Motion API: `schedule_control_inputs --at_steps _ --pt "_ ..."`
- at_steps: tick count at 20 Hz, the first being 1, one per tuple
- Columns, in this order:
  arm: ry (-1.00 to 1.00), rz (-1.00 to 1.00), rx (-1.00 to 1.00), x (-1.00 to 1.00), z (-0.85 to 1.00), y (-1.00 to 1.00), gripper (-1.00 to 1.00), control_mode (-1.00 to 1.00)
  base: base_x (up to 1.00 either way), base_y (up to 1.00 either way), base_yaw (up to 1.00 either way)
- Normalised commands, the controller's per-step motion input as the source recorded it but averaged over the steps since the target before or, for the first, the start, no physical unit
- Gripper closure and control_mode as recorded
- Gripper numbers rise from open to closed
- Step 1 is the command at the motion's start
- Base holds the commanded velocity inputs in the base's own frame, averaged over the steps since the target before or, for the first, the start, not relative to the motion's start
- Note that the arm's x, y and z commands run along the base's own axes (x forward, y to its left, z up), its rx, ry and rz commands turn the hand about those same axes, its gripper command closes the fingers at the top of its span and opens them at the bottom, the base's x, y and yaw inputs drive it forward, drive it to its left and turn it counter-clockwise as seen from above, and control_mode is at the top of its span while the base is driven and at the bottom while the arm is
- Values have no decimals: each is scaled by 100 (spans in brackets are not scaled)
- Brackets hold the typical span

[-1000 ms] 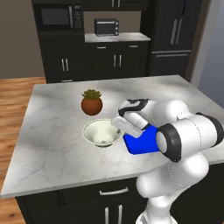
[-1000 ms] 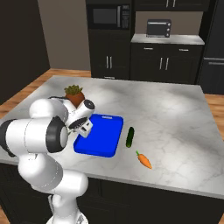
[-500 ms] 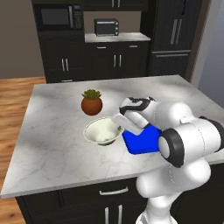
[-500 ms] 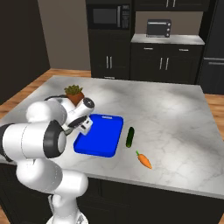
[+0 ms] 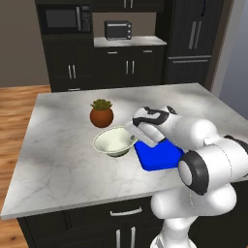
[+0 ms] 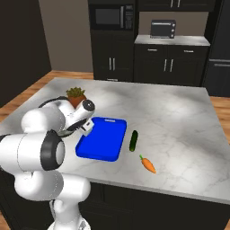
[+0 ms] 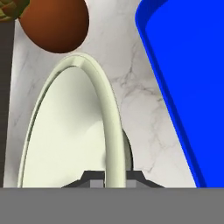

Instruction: Place the two vegetables and bowl onto the tray for setting up a vegetable dip station.

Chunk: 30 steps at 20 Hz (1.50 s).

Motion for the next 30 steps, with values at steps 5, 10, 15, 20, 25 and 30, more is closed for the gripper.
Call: schedule_control_inputs --at_steps 5,10,15,20,25,30 --pt "0 -10 5 13 6 -18 100 -100 0 0 0" --pt "-1 -10 1 23 7 -4 100 -100 0 0 0" --pt "-3 -8 0 11 5 0 100 -100 0 0 0" --pt "-1 -8 0 18 11 0 100 -100 0 0 0" --pt "0 -1 0 13 6 -13 100 -100 0 0 0" --pt "0 -2 0 1 4 -6 100 -100 0 0 0"
